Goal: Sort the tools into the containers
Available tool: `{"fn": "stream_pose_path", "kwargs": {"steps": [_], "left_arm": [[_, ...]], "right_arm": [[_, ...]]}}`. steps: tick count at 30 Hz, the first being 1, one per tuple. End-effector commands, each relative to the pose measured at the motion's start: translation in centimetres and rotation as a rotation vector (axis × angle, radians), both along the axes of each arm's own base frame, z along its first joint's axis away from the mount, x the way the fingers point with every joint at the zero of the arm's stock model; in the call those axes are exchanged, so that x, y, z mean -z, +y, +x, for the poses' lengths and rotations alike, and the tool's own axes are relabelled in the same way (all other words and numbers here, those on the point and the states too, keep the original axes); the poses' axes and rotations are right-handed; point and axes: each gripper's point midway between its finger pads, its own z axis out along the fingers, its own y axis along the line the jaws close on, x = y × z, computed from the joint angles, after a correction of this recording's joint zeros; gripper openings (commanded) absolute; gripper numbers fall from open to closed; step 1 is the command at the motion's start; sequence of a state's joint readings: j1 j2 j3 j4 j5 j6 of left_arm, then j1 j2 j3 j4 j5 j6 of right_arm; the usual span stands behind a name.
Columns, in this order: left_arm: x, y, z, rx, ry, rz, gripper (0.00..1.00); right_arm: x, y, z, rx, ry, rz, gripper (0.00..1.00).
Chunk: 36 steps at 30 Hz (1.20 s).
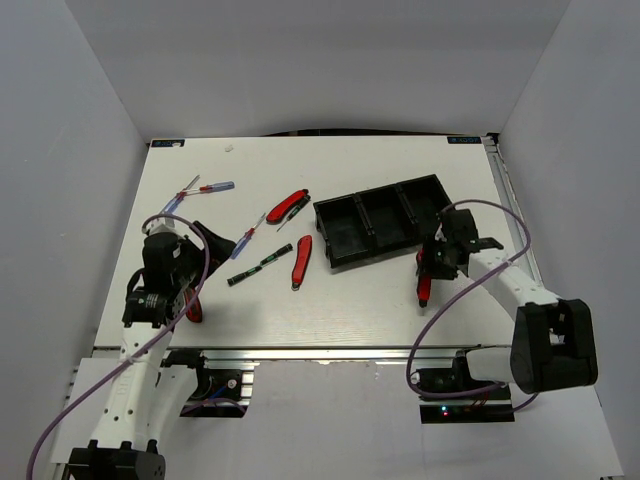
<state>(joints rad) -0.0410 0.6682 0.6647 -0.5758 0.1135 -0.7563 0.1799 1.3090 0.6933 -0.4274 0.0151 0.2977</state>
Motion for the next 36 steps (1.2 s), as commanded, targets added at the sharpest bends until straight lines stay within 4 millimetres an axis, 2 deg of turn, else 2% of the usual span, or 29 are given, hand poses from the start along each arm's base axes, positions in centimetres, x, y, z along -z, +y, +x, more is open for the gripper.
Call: {"fn": "stream_pose_path", "kwargs": {"steps": [1,6,8,9,12,13,14,15,16,17,20,21,25,28,29,31,32,33,35,36], "left_arm": [[-1.7,0.2,0.7,-0.002,-0.046,0.015,0.98],[-2.5,0.0,1.3,0.011,-0.089,0.016,0.98],[-2.5,-0.1,1.5,0.020,-0.097,0.019,0.98],[-2.4,-0.1,1.6,0.023,-0.095,0.022,0.98],[-2.2,-0.2,2.1,0.037,-0.088,0.027,0.98],[-2.0,-0.4,2.3,0.046,-0.079,0.028,0.98],[-2.0,-0.3,2.4,0.049,-0.077,0.033,0.98],[-2.2,-0.3,2.6,0.055,-0.082,0.042,0.98],[-2.3,-0.3,2.7,0.060,-0.082,0.048,0.98],[-2.4,-0.2,2.8,0.063,-0.083,0.060,0.98],[-3.0,0.1,2.9,0.062,-0.103,0.092,0.98],[-3.1,0.3,2.9,0.058,-0.105,0.099,0.98],[-2.9,0.6,2.5,0.038,-0.103,0.105,0.98],[-2.8,0.7,2.3,0.028,-0.105,0.103,0.98],[-2.7,0.7,2.3,0.026,-0.104,0.099,0.98],[-2.8,0.7,2.3,0.022,-0.105,0.096,0.98],[-2.8,0.7,2.3,0.024,-0.105,0.094,0.98],[-2.9,0.6,2.2,0.025,-0.104,0.091,0.98],[-2.9,0.6,2.1,0.023,-0.101,0.086,0.97],[-3.0,0.6,1.9,0.024,-0.100,0.084,0.97]], "right_arm": [[-5.9,2.5,2.1,-0.122,-0.139,0.103,0.00],[-11.7,4.7,2.4,-0.305,-0.316,0.176,0.00],[-13.1,5.2,3.0,-0.417,-0.386,0.156,0.00],[-14.6,5.4,4.3,-0.457,-0.453,0.141,0.00],[-15.6,5.6,7.5,-0.639,-0.558,0.031,0.00],[-16.7,5.6,8.8,-0.667,-0.598,-0.004,0.00],[-16.8,5.1,9.9,-0.701,-0.621,-0.060,0.00],[-15.9,4.7,11.3,-0.698,-0.609,-0.078,0.00],[-16.6,4.5,12.4,-0.701,-0.624,-0.096,0.00],[-15.5,4.1,13.4,-0.706,-0.599,-0.112,0.00],[-15.3,2.5,15.9,-0.672,-0.589,-0.141,0.00],[-15.4,1.8,16.6,-0.658,-0.592,-0.153,0.00],[-14.9,1.1,18.8,-0.676,-0.593,-0.182,0.02],[-14.2,0.8,20.7,-0.688,-0.595,-0.209,0.04],[-13.3,0.7,21.3,-0.690,-0.580,-0.213,0.04],[-13.5,0.4,22.6,-0.681,-0.590,-0.230,0.06],[-12.5,0.4,23.0,-0.681,-0.568,-0.225,0.08],[-12.6,0.3,23.4,-0.677,-0.570,-0.227,0.14],[-11.4,0.0,23.7,-0.666,-0.541,-0.226,0.27],[-11.0,0.0,23.7,-0.659,-0.531,-0.226,0.45]]}}
